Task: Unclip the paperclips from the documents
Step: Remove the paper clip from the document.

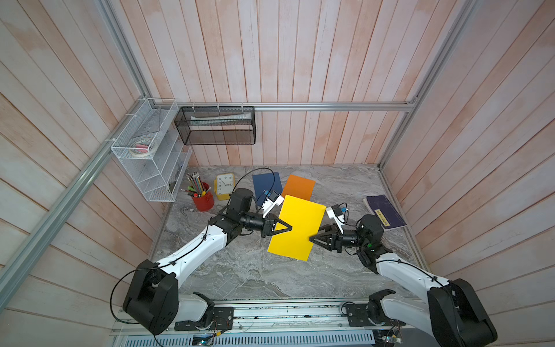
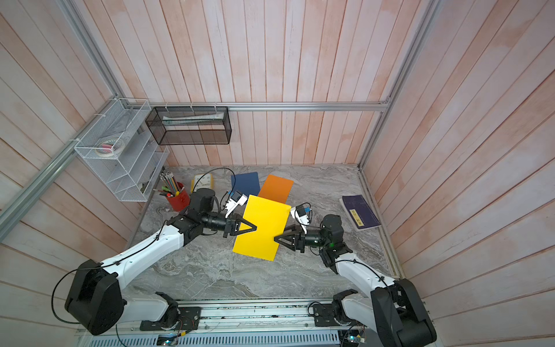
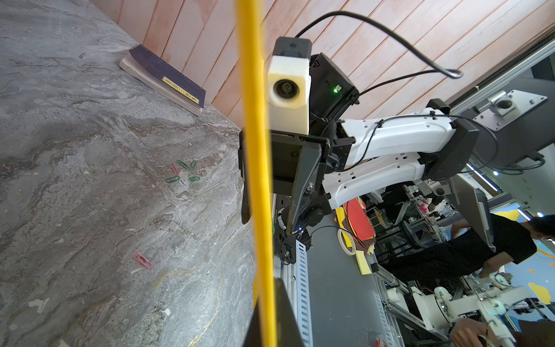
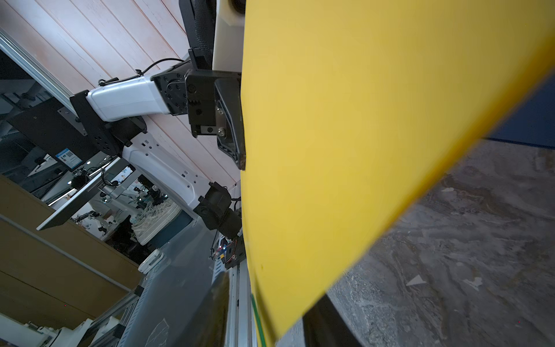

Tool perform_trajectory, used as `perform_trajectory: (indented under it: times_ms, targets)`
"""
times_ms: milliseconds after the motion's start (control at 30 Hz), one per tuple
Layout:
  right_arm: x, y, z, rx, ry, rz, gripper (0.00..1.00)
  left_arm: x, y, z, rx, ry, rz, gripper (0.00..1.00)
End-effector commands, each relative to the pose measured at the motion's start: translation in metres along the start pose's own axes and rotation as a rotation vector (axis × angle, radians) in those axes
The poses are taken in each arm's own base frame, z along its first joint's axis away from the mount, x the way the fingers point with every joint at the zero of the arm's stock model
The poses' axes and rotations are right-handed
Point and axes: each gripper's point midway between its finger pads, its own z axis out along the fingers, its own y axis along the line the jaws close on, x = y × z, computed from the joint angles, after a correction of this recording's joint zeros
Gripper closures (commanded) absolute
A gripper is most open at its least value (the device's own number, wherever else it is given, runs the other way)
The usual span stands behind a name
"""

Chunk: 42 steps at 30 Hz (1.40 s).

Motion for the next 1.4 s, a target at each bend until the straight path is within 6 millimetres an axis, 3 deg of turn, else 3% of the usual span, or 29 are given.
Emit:
perform_trajectory:
  times_ms: [0,600,1000,1367]
  targets:
    - [0.0029,0.0049,0.0014,-0.026,0.012,-0.006,0.63,-0.0047,-0.0066,-0.0049,0.01,-0.016,0.029,1.0]
    - [0.0044,0.0079,0.0022,-0.042,0.022,0.0,0.88,-0.0031,-0.0034,-0.0093,-0.003,-0.016,0.029,1.0]
    - [0.0042,0.0073,0.0025,-0.042,0.024,0.005,0.97,-0.0027,-0.0036,-0.0113,-0.011,-0.016,0.033,1.0]
    - [0.0034,0.0051,0.0029,-0.031,0.026,0.005,0.95,-0.0027,-0.002,-0.0139,-0.022,-0.016,0.032,1.0]
